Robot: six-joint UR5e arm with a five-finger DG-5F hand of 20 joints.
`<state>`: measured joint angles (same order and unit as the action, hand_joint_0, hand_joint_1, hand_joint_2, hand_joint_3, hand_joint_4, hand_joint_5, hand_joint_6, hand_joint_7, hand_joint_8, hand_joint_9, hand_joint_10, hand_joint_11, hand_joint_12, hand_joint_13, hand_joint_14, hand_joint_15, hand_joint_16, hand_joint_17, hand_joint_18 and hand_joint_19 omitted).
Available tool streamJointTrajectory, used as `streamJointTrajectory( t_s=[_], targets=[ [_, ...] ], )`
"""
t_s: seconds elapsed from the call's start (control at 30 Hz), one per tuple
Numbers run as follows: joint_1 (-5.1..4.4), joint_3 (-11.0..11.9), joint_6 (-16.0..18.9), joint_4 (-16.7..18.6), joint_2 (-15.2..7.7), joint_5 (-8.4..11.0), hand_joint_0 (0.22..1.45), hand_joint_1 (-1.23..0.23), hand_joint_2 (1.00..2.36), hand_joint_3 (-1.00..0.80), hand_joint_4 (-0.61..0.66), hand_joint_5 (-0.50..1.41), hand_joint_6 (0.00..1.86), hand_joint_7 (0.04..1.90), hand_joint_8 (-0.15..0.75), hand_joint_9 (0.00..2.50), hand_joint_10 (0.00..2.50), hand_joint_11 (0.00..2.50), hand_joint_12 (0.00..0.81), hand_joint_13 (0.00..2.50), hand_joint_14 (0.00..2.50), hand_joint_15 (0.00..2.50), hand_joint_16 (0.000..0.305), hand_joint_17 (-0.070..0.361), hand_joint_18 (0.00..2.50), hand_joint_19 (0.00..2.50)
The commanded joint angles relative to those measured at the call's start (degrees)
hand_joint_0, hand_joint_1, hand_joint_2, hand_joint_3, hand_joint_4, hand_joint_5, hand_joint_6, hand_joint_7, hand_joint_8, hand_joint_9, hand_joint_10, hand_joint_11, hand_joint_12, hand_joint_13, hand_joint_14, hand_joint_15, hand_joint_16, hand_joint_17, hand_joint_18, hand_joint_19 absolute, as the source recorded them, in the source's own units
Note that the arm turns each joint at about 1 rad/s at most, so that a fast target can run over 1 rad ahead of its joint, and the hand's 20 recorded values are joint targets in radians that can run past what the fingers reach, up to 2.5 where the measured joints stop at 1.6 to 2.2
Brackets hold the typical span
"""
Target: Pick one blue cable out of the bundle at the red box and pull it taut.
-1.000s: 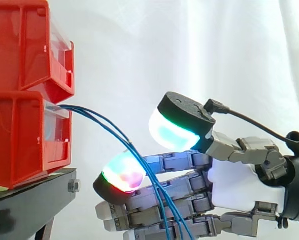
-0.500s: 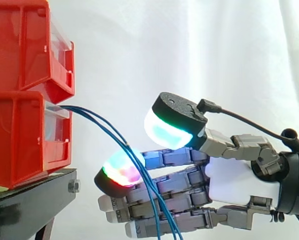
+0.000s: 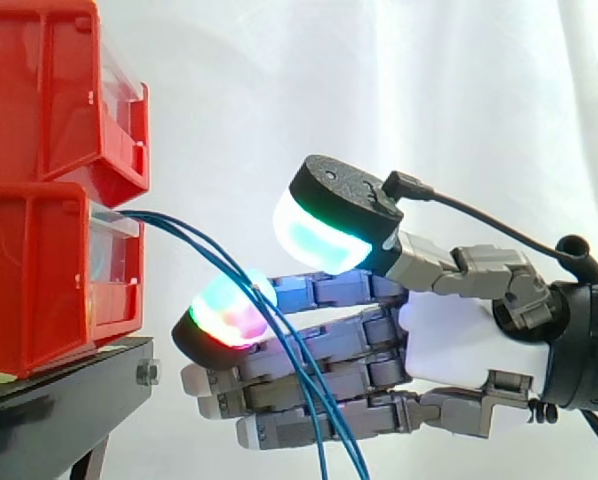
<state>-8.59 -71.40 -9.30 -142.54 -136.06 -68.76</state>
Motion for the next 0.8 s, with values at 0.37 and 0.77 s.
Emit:
streamJointTrajectory(
  t_s=[0.37, 0.77],
  targets=[
    [-0.11, 0.47, 0.86, 1.47, -1.84, 0.21, 0.61, -0.69, 1.01, -0.42, 0.25, -0.11, 0.55, 1.13, 0.303, 0.43, 0.0, 0.03, 0.351, 0.17, 0.0, 0.06, 0.056, 0.126, 0.03, 0.04],
    [0.5, 0.83, 1.65, 1.65, -1.84, -0.23, 0.62, -0.63, 1.01, -0.38, 0.25, -0.12, 0.61, 1.03, 0.305, 0.44, 0.0, 0.04, 0.349, 0.17, 0.0, 0.07, 0.055, 0.125, 0.04, 0.05]
  ],
)
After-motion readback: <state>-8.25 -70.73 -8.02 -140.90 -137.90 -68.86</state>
